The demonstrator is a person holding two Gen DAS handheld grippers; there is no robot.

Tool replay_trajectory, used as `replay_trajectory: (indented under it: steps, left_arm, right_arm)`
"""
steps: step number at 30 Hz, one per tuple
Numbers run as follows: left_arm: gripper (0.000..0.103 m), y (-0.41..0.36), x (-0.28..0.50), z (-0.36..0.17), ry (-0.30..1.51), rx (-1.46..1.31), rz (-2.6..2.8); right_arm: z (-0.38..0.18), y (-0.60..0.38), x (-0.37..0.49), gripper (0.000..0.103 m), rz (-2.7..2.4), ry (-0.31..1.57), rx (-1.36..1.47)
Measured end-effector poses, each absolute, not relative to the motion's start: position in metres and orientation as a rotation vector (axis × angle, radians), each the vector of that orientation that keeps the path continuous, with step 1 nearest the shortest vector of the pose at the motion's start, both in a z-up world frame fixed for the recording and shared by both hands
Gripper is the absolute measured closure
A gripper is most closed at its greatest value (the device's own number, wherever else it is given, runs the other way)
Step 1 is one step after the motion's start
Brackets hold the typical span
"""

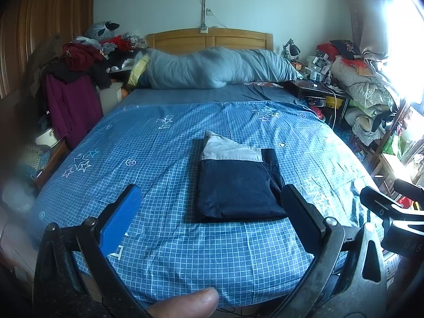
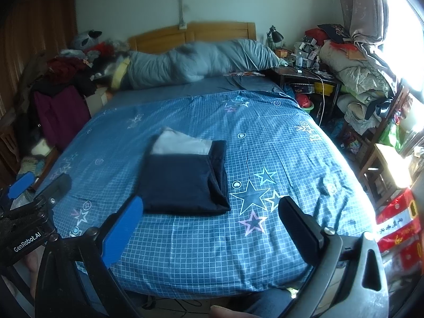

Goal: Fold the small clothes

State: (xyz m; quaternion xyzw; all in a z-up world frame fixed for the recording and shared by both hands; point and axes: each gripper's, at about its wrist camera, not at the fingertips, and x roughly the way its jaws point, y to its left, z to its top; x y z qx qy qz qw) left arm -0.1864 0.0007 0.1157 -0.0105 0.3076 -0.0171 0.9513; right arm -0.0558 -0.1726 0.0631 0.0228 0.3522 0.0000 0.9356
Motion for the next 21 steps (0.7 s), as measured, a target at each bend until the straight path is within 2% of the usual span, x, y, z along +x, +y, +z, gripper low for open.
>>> replay_trajectory:
  steps: [21]
  left_arm:
    - [0.0,0.0006,-0.1849,0.1139,0.63,-0.034,-0.03]
  right_arm:
    - [0.0627,-0.1697,-0.0524,0.0,0.035,0.722,0.053]
